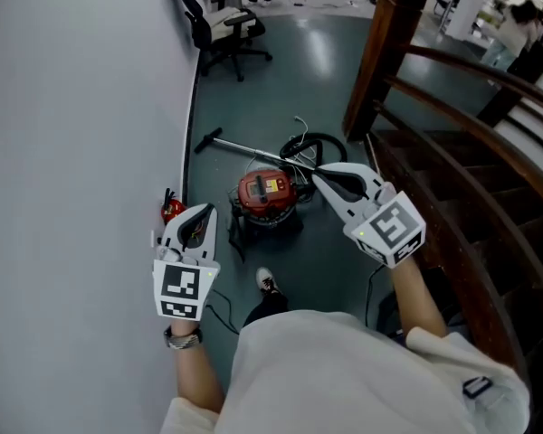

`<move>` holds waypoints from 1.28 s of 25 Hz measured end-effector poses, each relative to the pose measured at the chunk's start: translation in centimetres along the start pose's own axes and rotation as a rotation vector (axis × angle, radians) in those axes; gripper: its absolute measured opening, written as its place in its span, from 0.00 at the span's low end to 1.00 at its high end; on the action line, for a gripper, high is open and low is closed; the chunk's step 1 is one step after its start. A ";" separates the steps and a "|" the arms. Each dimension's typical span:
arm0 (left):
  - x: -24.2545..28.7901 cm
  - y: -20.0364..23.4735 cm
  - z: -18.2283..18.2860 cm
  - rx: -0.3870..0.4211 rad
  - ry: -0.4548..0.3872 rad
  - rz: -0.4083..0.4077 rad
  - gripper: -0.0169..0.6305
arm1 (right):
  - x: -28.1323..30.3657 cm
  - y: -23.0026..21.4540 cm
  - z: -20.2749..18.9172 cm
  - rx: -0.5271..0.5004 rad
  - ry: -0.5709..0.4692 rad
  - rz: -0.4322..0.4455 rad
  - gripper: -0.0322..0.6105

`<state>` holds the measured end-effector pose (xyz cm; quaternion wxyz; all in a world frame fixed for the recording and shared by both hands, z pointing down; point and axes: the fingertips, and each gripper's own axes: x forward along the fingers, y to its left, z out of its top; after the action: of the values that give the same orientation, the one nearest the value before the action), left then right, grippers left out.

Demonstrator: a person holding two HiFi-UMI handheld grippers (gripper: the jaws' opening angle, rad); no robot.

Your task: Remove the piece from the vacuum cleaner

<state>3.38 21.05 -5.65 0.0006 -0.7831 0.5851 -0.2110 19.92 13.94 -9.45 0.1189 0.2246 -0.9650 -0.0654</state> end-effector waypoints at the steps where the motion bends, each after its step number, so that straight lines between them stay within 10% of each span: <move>1: 0.7 1.0 -0.1 -0.001 0.003 0.000 0.03 | 0.9 -0.3 0.0 0.004 0.002 0.006 0.10; 32: 11.7 16.0 -7.6 -0.066 0.095 -0.055 0.03 | 20.1 -4.0 -3.7 0.067 0.102 0.053 0.10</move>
<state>-11.16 7.12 1.16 -0.0588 -0.7875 0.5694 -0.2282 5.08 1.07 -2.56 0.1618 0.2060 -0.9649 -0.0183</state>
